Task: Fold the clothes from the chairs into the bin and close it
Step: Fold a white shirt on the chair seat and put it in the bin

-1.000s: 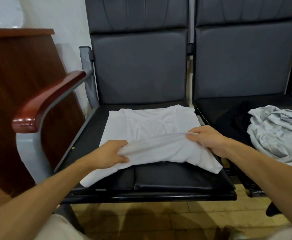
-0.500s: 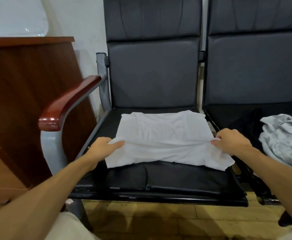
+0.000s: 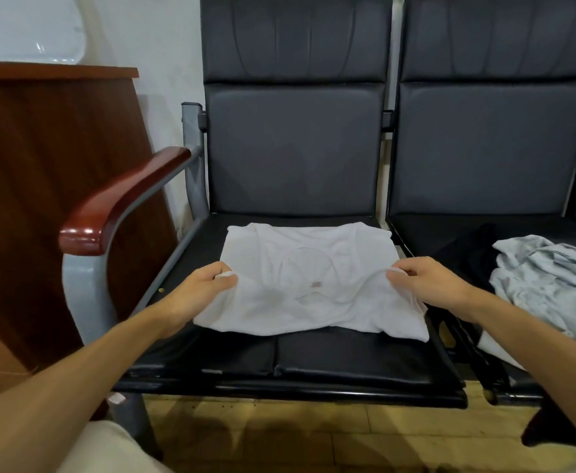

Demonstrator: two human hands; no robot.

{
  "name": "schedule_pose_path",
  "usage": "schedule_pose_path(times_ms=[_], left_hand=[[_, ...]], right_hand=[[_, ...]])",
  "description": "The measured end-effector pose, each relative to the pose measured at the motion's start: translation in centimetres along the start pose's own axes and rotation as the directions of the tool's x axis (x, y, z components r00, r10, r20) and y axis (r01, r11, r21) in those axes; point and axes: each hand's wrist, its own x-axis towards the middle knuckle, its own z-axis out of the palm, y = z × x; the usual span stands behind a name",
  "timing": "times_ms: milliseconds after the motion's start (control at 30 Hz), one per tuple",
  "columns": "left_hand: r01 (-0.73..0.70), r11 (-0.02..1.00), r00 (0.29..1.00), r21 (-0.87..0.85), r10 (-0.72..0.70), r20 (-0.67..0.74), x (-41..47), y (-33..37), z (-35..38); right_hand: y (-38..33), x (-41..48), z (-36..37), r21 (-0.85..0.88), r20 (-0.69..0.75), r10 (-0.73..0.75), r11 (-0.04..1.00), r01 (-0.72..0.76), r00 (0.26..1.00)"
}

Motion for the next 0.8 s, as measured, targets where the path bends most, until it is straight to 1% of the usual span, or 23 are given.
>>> schedule_pose_path(times_ms=[67, 100, 167, 233, 267, 333, 400, 433, 467, 500, 567, 600, 633, 733, 800], left_hand=[[0.002, 0.996, 0.998, 0.084, -0.007, 0.056, -0.4, -0.3, -0.1], [0.003, 0.996, 0.997, 0.089, -0.01, 0.077, -0.6, -0.3, -0.2], [0.027, 0.999, 0.993, 0.046, -0.032, 0.114, -1.2, -0.4, -0.6], [0.112, 0.993, 0.975, -0.04, -0.102, 0.198, -1.8, -0.5, -1.2], [0.167, 0.983, 0.952, -0.07, -0.143, 0.269, -2.3, -0.5, -1.4], [0.254, 0.966, 0.886, -0.038, -0.217, 0.411, -3.3, -0.3, -1.9], [0.287, 0.958, 0.846, -0.014, -0.247, 0.472, -4.1, -0.2, -2.3], [0.298, 0.954, 0.848, -0.037, -0.247, 0.469, -4.4, -0.1, -2.5], [0.304, 0.95, 0.86, -0.071, -0.242, 0.449, -4.7, 0.0, -2.6], [0.301, 0.948, 0.879, -0.107, -0.233, 0.415, -4.8, 0.0, -2.8], [0.284, 0.941, 0.924, -0.182, -0.218, 0.315, -4.8, 0.0, -3.2], [0.272, 0.937, 0.943, -0.22, -0.214, 0.257, -4.8, 0.0, -3.4], [0.255, 0.931, 0.958, -0.261, -0.208, 0.197, -4.8, -0.1, -3.5], [0.179, 0.912, 0.981, -0.369, -0.194, -0.001, -4.3, 0.3, -3.4], [0.125, 0.922, 0.967, -0.368, -0.196, -0.163, -3.3, 0.5, -3.4]], right_hand=[[-0.4, -0.8, 0.1, 0.064, 0.175, -0.013, 0.998, 0.002, 0.985], [-0.6, -1.3, 0.2, 0.097, 0.254, -0.014, 0.995, -0.011, 0.967], [-0.9, -2.0, 0.1, 0.148, 0.388, -0.018, 0.988, -0.043, 0.922], [-1.1, -2.7, -0.2, 0.148, 0.507, -0.004, 0.986, -0.082, 0.862], [-1.2, -3.0, -0.5, 0.136, 0.571, 0.002, 0.986, -0.096, 0.821], [-1.0, -3.4, -0.8, 0.112, 0.673, 0.01, 0.987, -0.115, 0.739], [-0.9, -3.7, -1.0, 0.118, 0.721, 0.033, 0.978, -0.17, 0.692], [-1.0, -3.8, -1.1, 0.129, 0.716, 0.032, 0.976, -0.177, 0.697], [-1.1, -4.0, -1.0, 0.147, 0.688, 0.018, 0.975, -0.164, 0.725], [-1.4, -4.1, -0.9, 0.166, 0.638, 0.0, 0.976, -0.138, 0.77], [-1.8, -4.1, -0.8, 0.182, 0.476, -0.014, 0.98, -0.082, 0.88], [-1.8, -4.0, -0.8, 0.179, 0.39, -0.017, 0.982, -0.057, 0.921], [-1.9, -3.8, -0.8, 0.181, 0.32, -0.021, 0.983, -0.04, 0.947], [-2.2, -3.1, -0.9, 0.195, 0.177, -0.024, 0.981, -0.011, 0.984], [-2.5, -2.2, -0.8, 0.128, 0.072, -0.03, 0.992, 0.021, 0.997]])
